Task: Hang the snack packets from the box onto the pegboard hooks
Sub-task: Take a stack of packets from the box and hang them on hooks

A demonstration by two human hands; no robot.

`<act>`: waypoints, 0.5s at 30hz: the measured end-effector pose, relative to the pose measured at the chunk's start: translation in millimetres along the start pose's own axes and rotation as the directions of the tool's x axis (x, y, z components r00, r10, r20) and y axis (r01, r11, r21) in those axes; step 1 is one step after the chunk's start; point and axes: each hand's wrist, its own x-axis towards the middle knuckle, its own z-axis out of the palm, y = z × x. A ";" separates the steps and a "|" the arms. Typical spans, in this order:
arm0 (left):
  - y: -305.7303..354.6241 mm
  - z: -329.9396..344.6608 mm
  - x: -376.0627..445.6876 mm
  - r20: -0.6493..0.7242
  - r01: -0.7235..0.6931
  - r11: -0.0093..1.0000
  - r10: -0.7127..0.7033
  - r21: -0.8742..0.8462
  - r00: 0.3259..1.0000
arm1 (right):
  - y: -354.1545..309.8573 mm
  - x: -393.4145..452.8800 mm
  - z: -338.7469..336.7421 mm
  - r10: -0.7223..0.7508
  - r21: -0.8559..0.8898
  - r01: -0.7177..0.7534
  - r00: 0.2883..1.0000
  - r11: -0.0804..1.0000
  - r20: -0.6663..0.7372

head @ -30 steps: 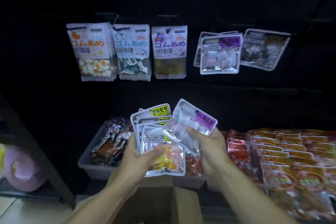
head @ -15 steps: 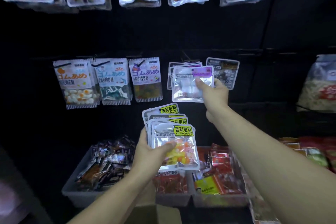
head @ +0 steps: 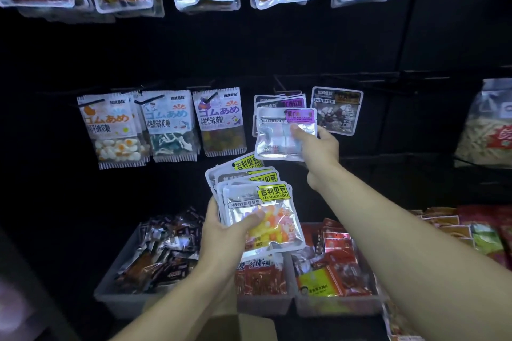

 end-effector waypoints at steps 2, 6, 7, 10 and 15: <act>0.0 1.0 -0.6 0.032 -0.001 1.000 0.002 -0.021 0.999 | 0.8 0.9 1.5 0.013 0.010 -0.013 1.000 1.000 0.005; -3.6 3.0 1.2 0.045 0.005 0.998 -0.003 -0.063 0.999 | 2.5 11.6 1.6 0.000 -0.047 -0.001 1.000 0.999 -0.025; -5.2 2.9 2.5 0.034 0.014 0.998 -0.012 -0.065 0.999 | 1.7 14.3 3.0 -0.013 -0.064 0.010 0.999 0.998 -0.040; -6.6 4.0 4.2 0.004 0.035 0.998 -0.035 -0.058 0.999 | -1.3 30.8 11.3 -0.037 -0.104 0.028 0.995 0.994 -0.092; -7.6 0.5 10.6 0.016 0.015 0.998 -0.014 -0.058 1.000 | -3.6 59.0 19.8 -0.004 -0.181 -0.013 0.995 0.983 -0.095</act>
